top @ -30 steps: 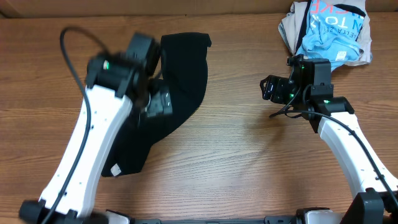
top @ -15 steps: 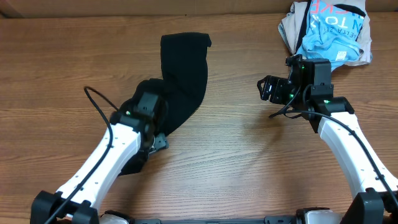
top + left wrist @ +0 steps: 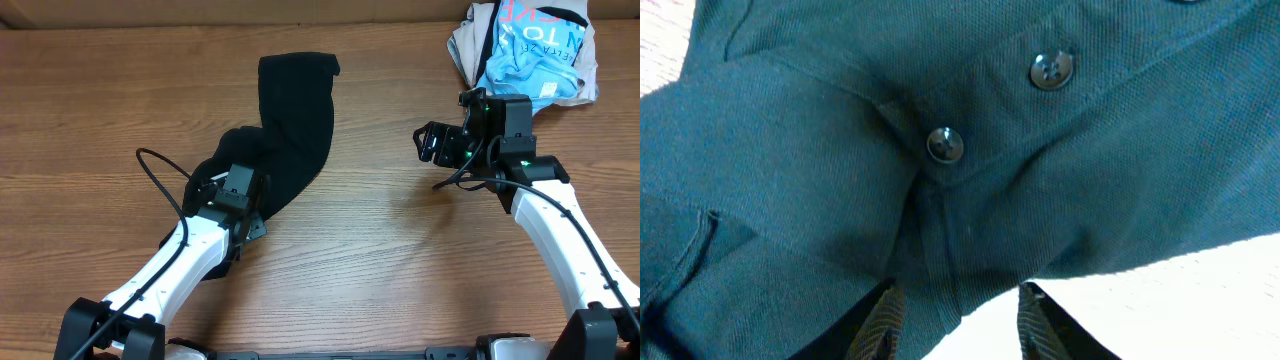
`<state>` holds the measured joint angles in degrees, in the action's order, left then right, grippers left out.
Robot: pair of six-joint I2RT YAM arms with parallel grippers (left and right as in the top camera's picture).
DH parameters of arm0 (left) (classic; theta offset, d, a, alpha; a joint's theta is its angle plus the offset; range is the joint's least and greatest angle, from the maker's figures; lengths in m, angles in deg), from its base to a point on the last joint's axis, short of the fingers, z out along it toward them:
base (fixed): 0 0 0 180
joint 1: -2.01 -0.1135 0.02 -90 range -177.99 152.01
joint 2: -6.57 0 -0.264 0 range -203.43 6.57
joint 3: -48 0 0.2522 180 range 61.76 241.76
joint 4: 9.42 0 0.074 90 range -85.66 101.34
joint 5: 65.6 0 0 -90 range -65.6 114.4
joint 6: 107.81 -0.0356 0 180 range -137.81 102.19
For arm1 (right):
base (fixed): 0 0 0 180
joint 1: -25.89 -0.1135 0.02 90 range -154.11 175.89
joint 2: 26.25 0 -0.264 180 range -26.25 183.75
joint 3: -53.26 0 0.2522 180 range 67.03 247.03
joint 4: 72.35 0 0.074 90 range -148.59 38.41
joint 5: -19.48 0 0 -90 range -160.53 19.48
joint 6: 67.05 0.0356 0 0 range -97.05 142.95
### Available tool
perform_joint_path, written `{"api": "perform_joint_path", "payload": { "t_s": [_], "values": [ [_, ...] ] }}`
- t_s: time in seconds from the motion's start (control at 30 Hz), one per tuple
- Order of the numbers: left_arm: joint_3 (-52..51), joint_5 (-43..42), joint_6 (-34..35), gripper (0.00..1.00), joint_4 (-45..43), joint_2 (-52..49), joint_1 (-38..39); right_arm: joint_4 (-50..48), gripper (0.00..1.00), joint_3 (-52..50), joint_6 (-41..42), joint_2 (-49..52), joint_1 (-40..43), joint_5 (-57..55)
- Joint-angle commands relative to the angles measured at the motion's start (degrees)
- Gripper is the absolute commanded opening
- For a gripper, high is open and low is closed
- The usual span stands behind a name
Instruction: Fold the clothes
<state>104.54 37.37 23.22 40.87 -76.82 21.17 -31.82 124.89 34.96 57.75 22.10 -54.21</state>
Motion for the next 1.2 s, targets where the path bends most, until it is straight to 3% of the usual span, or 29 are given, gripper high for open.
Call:
{"api": "perform_joint_path", "payload": {
  "t_s": [0.0,0.33,0.43,0.5,0.6,0.73,0.93,1.17],
  "values": [
    [-0.7,3.1,-3.3,0.44,-1.1,-0.9,0.3,-0.1,0.85,1.8,0.2,-0.1,0.2,0.3],
    [-0.7,2.8,-6.8,0.46,-3.1,-10.3,0.3,0.2,0.85,1.8,0.2,-0.1,0.2,0.3],
    [-0.7,2.2,-6.8,0.27,-2.8,-11.3,0.3,0.7,0.85,1.8,0.2,-0.1,0.2,0.3],
    [-0.1,2.1,-6.8,0.06,-1.7,-11.2,0.3,0.9,0.85,1.8,0.2,-0.1,0.2,0.3],
    [4.2,2.1,-6.8,0.04,3.6,-11.1,0.3,0.8,0.85,1.8,0.2,-0.1,0.2,0.3],
    [16.3,2.9,-8.3,0.04,16.1,-10.6,0.0,0.7,0.82,1.8,0.2,-0.1,0.2,2.4],
    [42.6,2.6,-14.8,0.04,35.7,-10.3,0.0,0.1,0.78,1.8,0.2,-0.1,-0.2,9.4],
    [71.6,-1.5,-20.3,0.04,48.7,-10.3,0.1,-2.8,0.77,1.8,0.3,-0.1,-3.1,14.6]
  ]
}}
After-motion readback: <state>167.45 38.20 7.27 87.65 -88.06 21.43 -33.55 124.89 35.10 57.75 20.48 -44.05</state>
